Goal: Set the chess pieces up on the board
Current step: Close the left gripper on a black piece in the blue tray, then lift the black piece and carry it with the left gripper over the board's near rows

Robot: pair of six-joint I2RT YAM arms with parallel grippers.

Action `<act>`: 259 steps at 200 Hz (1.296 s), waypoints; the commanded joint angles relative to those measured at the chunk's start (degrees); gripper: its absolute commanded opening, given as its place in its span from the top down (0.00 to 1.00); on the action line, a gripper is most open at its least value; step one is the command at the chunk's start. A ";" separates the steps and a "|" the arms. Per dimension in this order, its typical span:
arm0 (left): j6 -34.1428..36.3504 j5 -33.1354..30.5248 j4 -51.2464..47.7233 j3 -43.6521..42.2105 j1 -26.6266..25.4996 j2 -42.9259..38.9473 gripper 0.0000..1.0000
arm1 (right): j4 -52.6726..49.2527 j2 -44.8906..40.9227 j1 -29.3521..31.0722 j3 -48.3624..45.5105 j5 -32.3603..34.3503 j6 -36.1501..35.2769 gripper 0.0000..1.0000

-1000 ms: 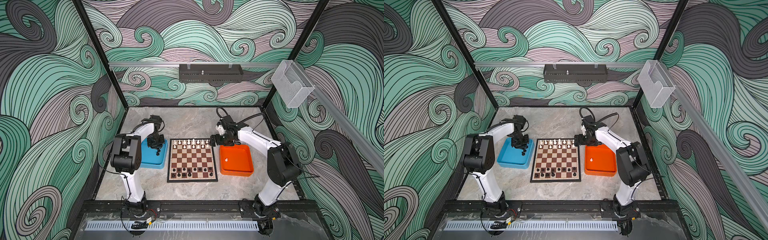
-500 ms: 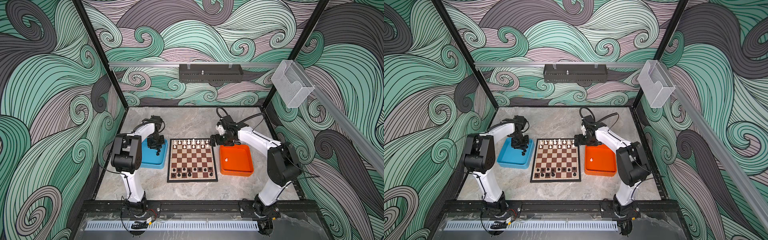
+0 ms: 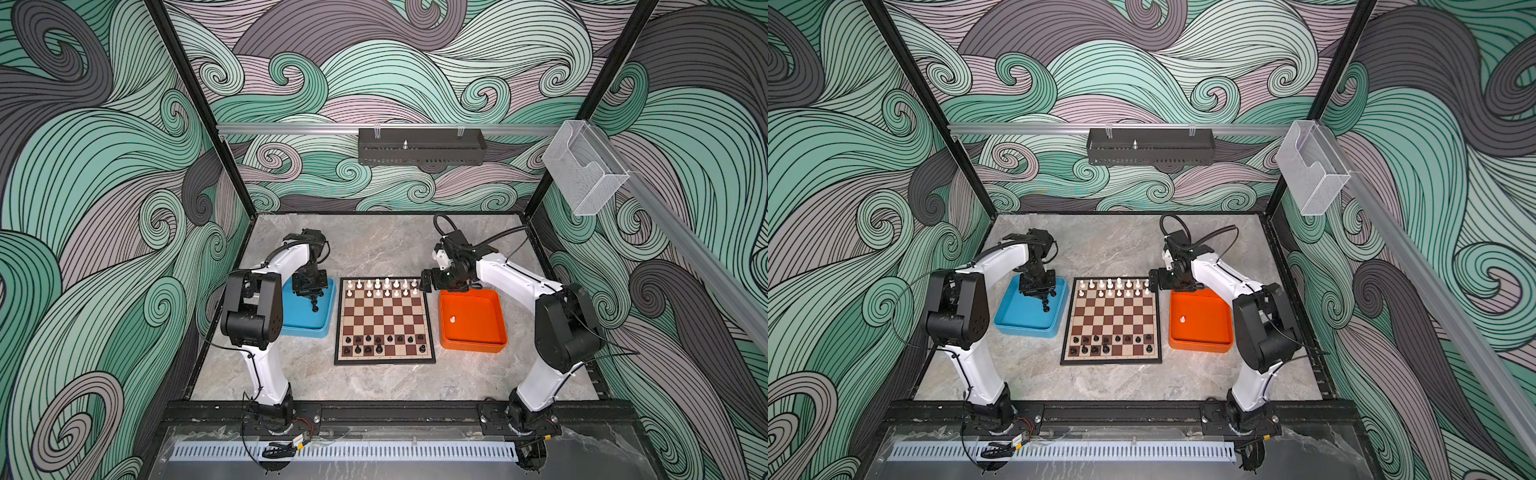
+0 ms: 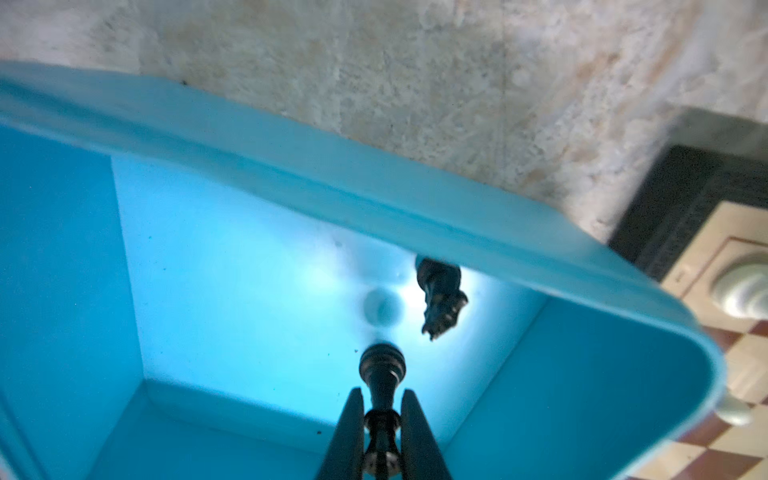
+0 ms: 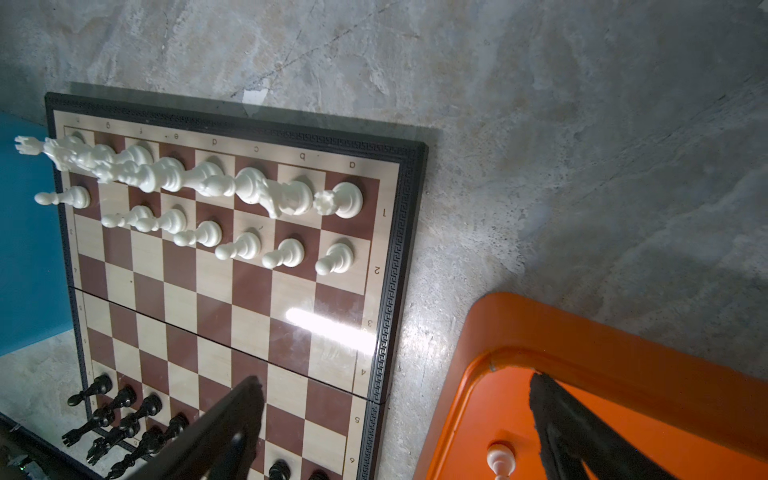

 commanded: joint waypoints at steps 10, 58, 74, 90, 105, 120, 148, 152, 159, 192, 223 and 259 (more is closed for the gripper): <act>1.18 -2.26 -5.53 3.03 -1.08 -4.77 0.85 | -0.67 -2.11 -0.56 0.84 0.10 -0.44 0.00; 1.18 -3.07 -8.46 5.92 -4.33 -7.33 0.84 | -0.63 -4.02 -1.85 -0.20 -0.57 -0.17 0.00; 0.58 -3.51 -9.72 7.09 -6.68 -7.32 0.84 | -0.70 -4.63 -2.79 -0.52 -0.70 -0.17 0.00; -0.20 -3.51 -10.45 8.15 -9.62 -7.36 0.84 | -0.74 -5.50 -4.07 -1.03 -0.76 -0.26 0.00; -0.98 -2.94 -10.70 8.87 -12.84 -7.49 0.84 | -0.80 -6.33 -5.32 -1.62 -0.75 -0.26 0.00; -2.11 -2.41 -11.21 9.70 -16.18 -7.21 0.84 | -0.72 -6.78 -6.39 -1.84 -0.84 -0.43 0.00; -3.55 -1.33 -10.96 10.12 -21.73 -6.36 0.84 | -1.03 -7.14 -7.91 -1.84 -1.21 -0.79 0.00; -3.74 -1.16 -10.96 10.20 -22.44 -6.15 0.84 | -0.99 -7.21 -8.07 -1.85 -1.29 -0.83 0.00; -3.98 -0.97 -11.22 10.44 -23.62 -5.69 0.84 | -1.19 -7.34 -8.19 -1.85 -1.33 -0.79 0.00; -4.95 0.90 -10.92 11.78 -29.61 -4.30 0.84 | -1.25 -7.98 -8.81 -2.22 -1.11 -0.71 0.01; -5.92 4.08 -10.35 12.39 -34.67 -3.01 0.83 | -1.33 -8.63 -9.12 -2.72 -1.05 -0.70 0.00; -6.16 6.78 -6.99 9.52 -39.59 -3.54 0.83 | -1.57 -9.61 -9.54 -3.24 -1.08 -0.87 0.00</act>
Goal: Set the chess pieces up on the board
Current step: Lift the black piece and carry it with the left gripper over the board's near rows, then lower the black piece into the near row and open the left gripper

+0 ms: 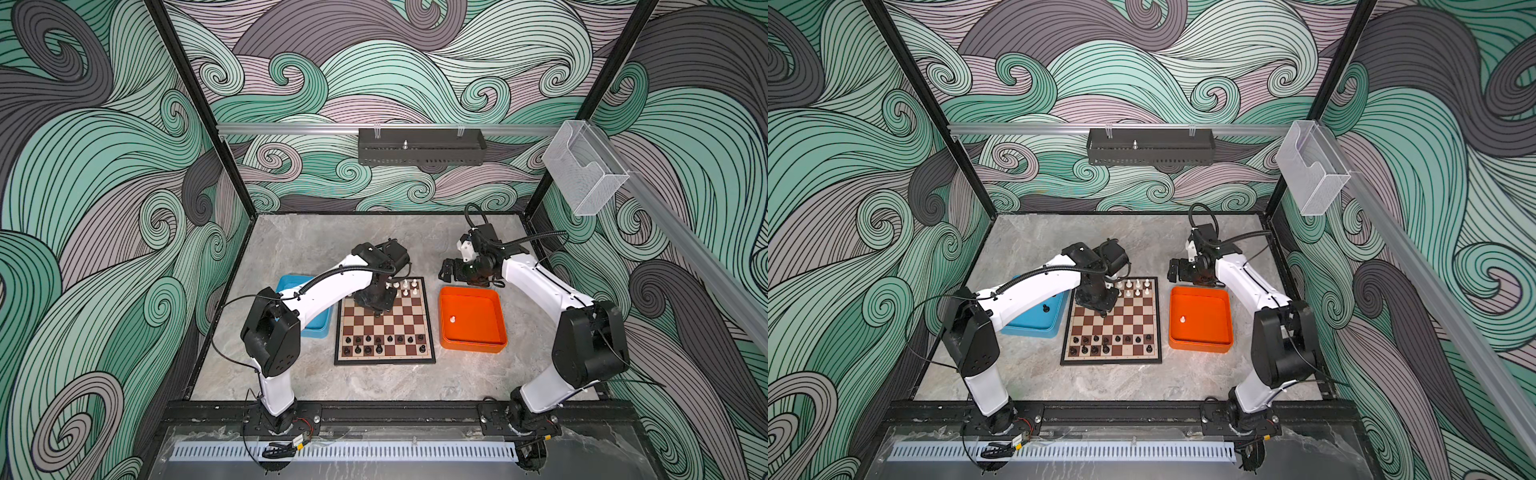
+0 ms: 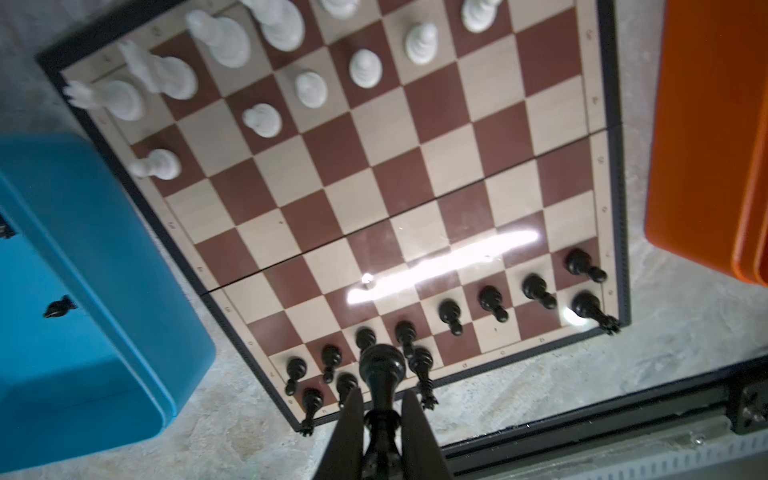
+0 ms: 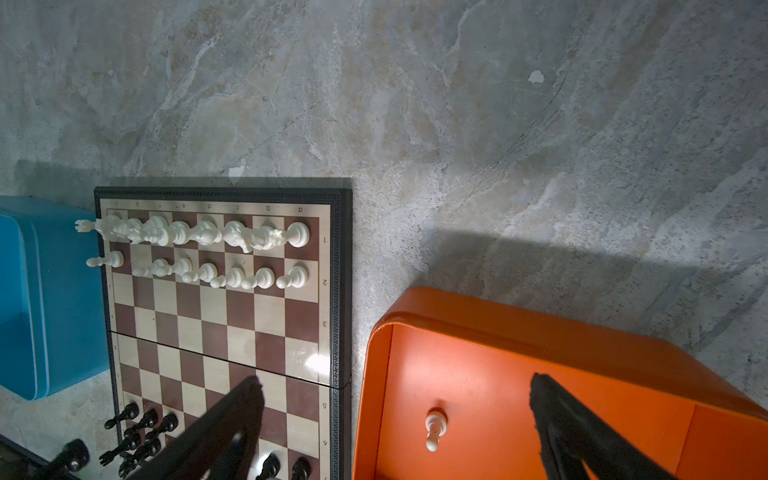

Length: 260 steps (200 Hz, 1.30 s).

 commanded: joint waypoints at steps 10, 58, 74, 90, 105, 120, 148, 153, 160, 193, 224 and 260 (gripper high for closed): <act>-1.09 2.98 0.79 -1.49 -3.63 0.40 0.83 | -1.13 -2.00 -0.72 -1.02 -0.36 -0.85 0.00; -1.82 5.38 2.73 -5.68 -6.13 0.13 0.83 | -1.34 -2.92 -1.20 -1.74 -0.32 -1.03 0.00; -2.42 6.54 3.60 -6.54 -6.95 0.09 0.83 | -1.35 -3.32 -1.26 -1.89 -0.33 -1.12 0.00; -2.62 6.84 4.18 -6.80 -7.70 0.46 0.83 | -1.33 -3.60 -1.47 -2.23 -0.25 -1.17 0.00; -2.36 6.84 3.92 -6.27 -7.94 1.23 0.83 | -1.37 -3.68 -1.60 -2.47 -0.32 -1.20 0.00; -2.23 6.94 3.81 -6.09 -8.07 1.91 0.83 | -1.37 -3.71 -1.71 -2.63 -0.41 -1.21 0.00; -1.88 7.29 3.43 -5.56 -8.14 2.79 0.82 | -1.30 -3.92 -1.78 -2.63 -0.44 -1.28 0.00; -1.83 7.38 3.35 -5.51 -8.14 2.98 0.82 | -1.31 -3.81 -1.86 -2.69 -0.48 -1.29 0.00; -1.77 7.56 3.21 -5.45 -8.16 3.24 0.82 | -1.34 -3.81 -1.87 -2.67 -0.41 -1.29 0.00; -1.48 7.91 2.89 -5.12 -8.17 4.09 0.82 | -1.35 -3.72 -2.09 -2.72 -0.47 -1.29 0.00; -1.53 8.18 2.40 -4.58 -8.19 5.29 0.81 | -1.31 -3.42 -2.27 -2.79 -0.63 -1.39 0.00; -1.48 8.58 2.33 -4.42 -8.17 6.54 0.80 | -1.31 -3.42 -2.40 -2.89 -0.70 -1.38 0.00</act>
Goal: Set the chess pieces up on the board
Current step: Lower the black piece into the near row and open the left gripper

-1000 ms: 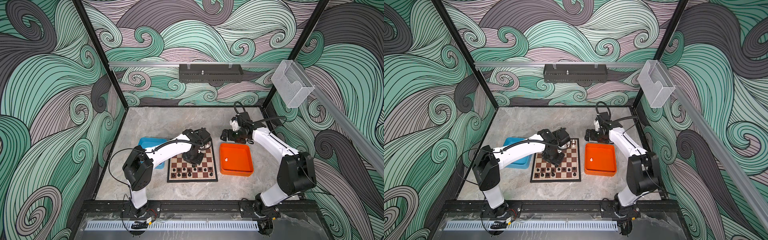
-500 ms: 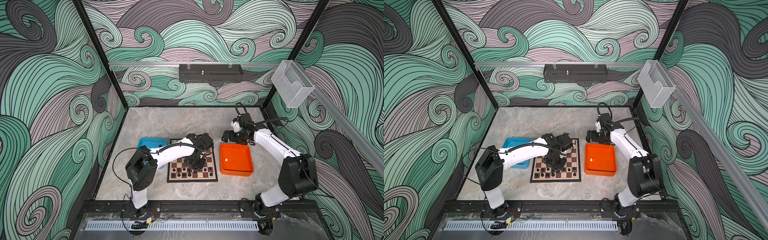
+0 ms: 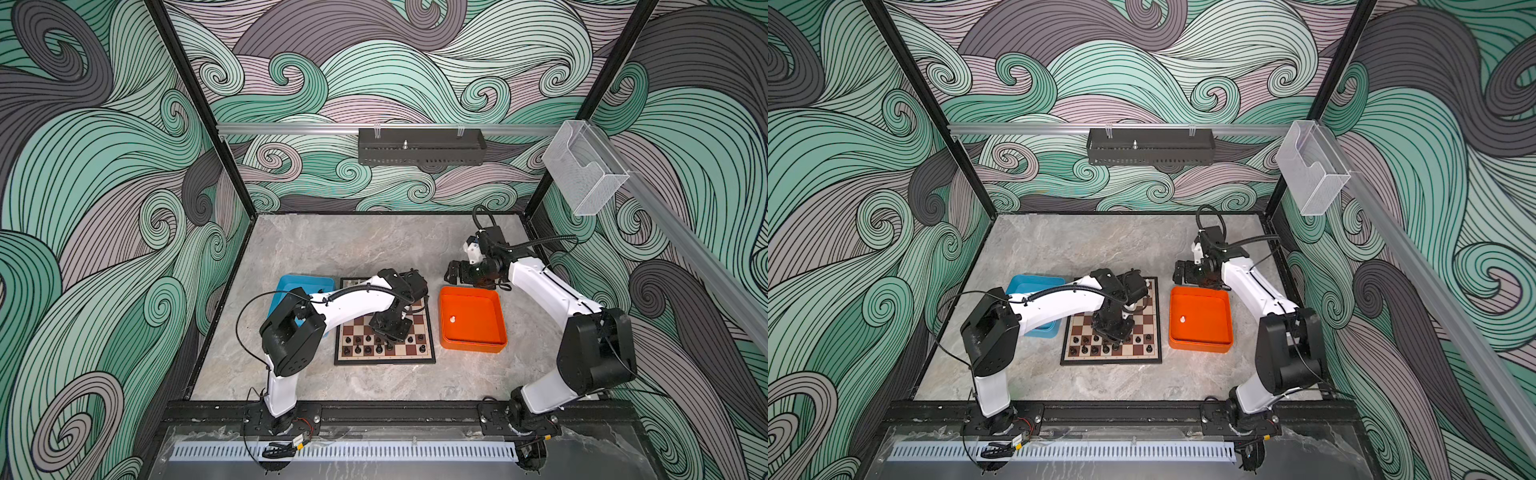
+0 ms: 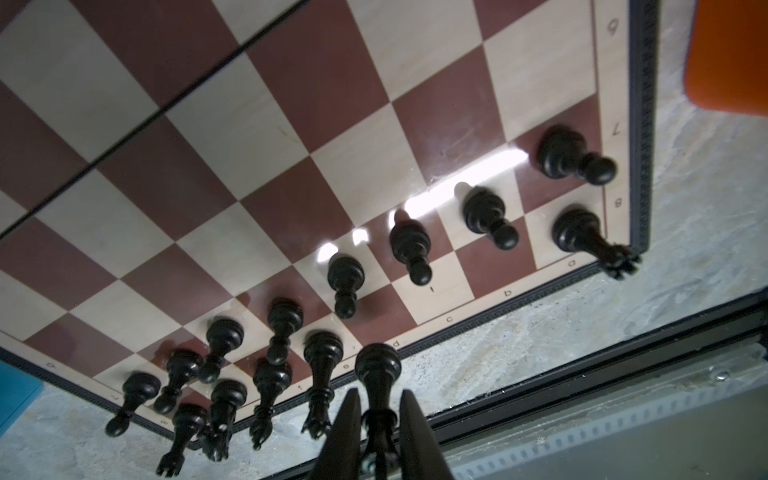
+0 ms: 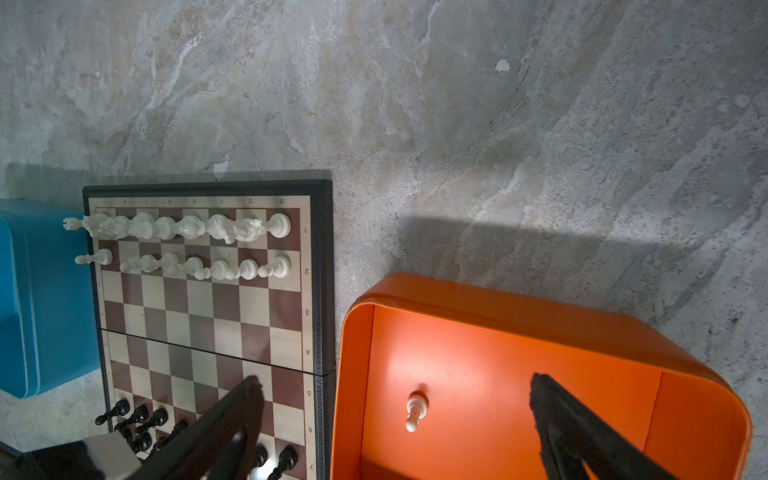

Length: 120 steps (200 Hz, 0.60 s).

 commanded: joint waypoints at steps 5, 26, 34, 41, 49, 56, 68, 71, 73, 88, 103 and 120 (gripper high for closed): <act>0.11 0.98 -1.38 1.95 -0.22 1.44 0.80 | -0.90 -0.95 -0.35 -0.66 -0.61 -0.31 0.00; 0.09 1.23 -1.20 1.86 -0.21 1.63 0.80 | -0.90 -0.98 -0.52 -0.77 -0.61 -0.53 0.00; 0.11 1.32 -1.08 1.77 -0.21 1.66 0.80 | -0.89 -1.00 -0.59 -0.77 -0.63 -0.49 0.00; 0.09 1.40 -1.07 1.77 -0.21 1.89 0.80 | -0.90 -1.05 -0.54 -0.77 -0.62 -0.45 0.00; 0.11 1.41 -0.98 1.71 -0.22 1.93 0.79 | -0.86 -0.99 -0.59 -0.77 -0.61 -0.44 0.00; 0.09 1.49 -0.94 1.60 -0.26 2.06 0.80 | -0.89 -1.03 -0.60 -0.77 -0.69 -0.45 0.00; 0.27 1.50 -0.75 1.51 -0.32 2.25 0.79 | -0.84 -1.16 -0.65 -0.86 -0.70 -0.49 0.00; 0.29 1.50 -0.75 1.51 -0.26 2.30 0.79 | -0.82 -1.15 -0.65 -0.86 -0.70 -0.44 0.00; 0.22 1.59 -0.67 1.44 -0.26 2.33 0.79 | -0.81 -1.16 -0.64 -0.86 -0.74 -0.48 0.00; 0.28 1.76 -0.48 1.39 -0.27 2.43 0.79 | -0.88 -1.18 -0.68 -0.95 -0.70 -0.49 0.00; 0.27 1.59 -0.24 1.33 -0.21 2.56 0.79 | -0.86 -1.24 -0.69 -0.95 -0.69 -0.44 0.00; 0.30 1.32 -0.12 1.33 -0.28 2.76 0.79 | -0.86 -1.17 -0.70 -1.02 -0.81 -0.41 0.00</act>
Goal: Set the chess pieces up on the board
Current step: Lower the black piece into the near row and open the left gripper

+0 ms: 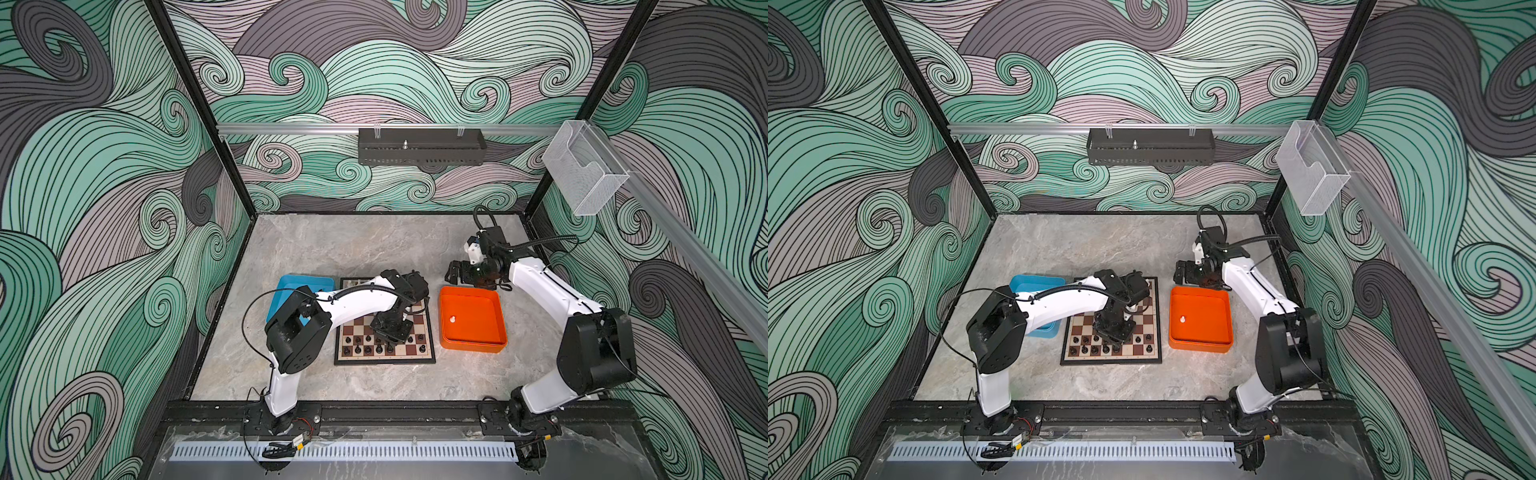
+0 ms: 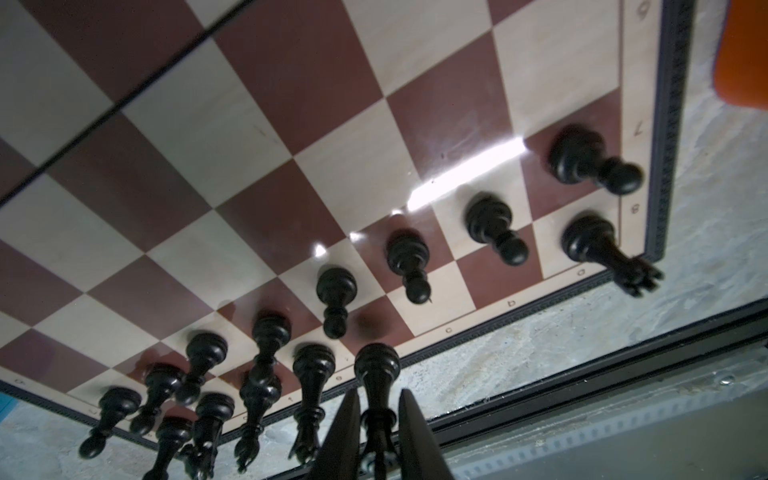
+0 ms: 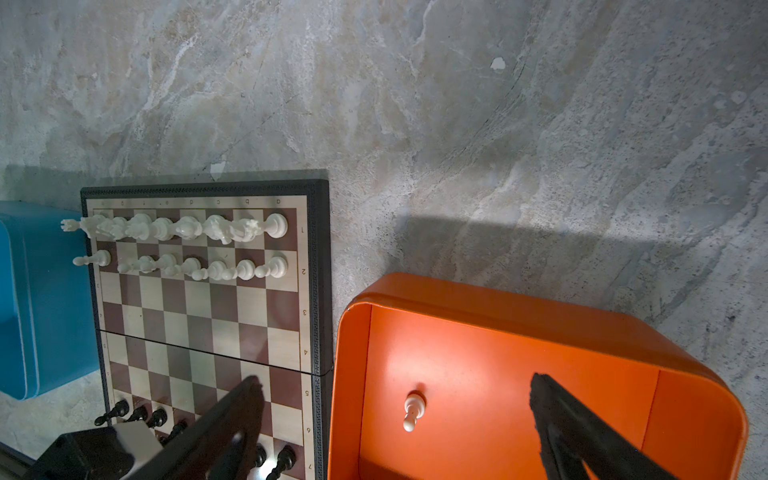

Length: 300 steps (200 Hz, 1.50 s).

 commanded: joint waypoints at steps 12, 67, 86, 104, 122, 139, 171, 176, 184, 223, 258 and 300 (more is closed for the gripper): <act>0.31 -0.01 -0.23 1.14 -0.26 1.31 0.79 | -0.85 -1.27 -0.32 -0.86 -0.56 -0.40 0.00; 0.55 -0.39 0.02 1.19 -0.25 1.84 0.78 | -0.88 -1.25 -0.35 -0.95 -0.56 -0.32 0.00; 0.55 -0.47 0.01 1.27 -0.21 1.92 0.78 | -0.80 -1.24 -0.42 -0.92 -0.56 -0.41 0.00; 0.55 -0.48 -0.01 1.30 -0.22 1.94 0.78 | -0.87 -1.13 -0.41 -0.95 -0.56 -0.46 0.00; 0.62 -0.56 -0.02 1.35 -0.21 2.01 0.78 | -0.80 -1.14 -0.47 -1.04 -0.55 -0.38 0.01; 0.62 -0.56 -0.15 1.31 -0.21 1.95 0.77 | -0.79 -1.11 -0.44 -1.04 -0.65 -0.50 0.00; 0.54 -0.82 -0.37 1.31 -0.24 1.72 0.78 | -0.79 -1.12 -0.48 -1.04 -0.66 -0.49 0.00; 0.53 -0.91 -0.33 1.24 -0.21 1.68 0.78 | -0.79 -1.12 -0.43 -1.04 -0.68 -0.48 0.00; 0.51 -0.91 -0.41 1.23 -0.21 1.67 0.78 | -0.79 -1.02 -0.45 -1.04 -0.67 -0.49 0.00; 0.47 -1.06 -0.59 0.52 -0.24 1.45 0.78 | -0.76 -1.01 -0.46 -1.12 -0.73 -0.45 0.00; 0.60 -1.09 -0.60 0.79 -0.28 1.49 0.78 | -0.75 -0.91 -0.50 -1.12 -0.76 -0.29 0.00; 0.75 -1.26 -1.02 1.22 -0.21 1.54 0.71 | -0.73 -0.76 -0.44 -0.97 -0.83 -0.32 0.00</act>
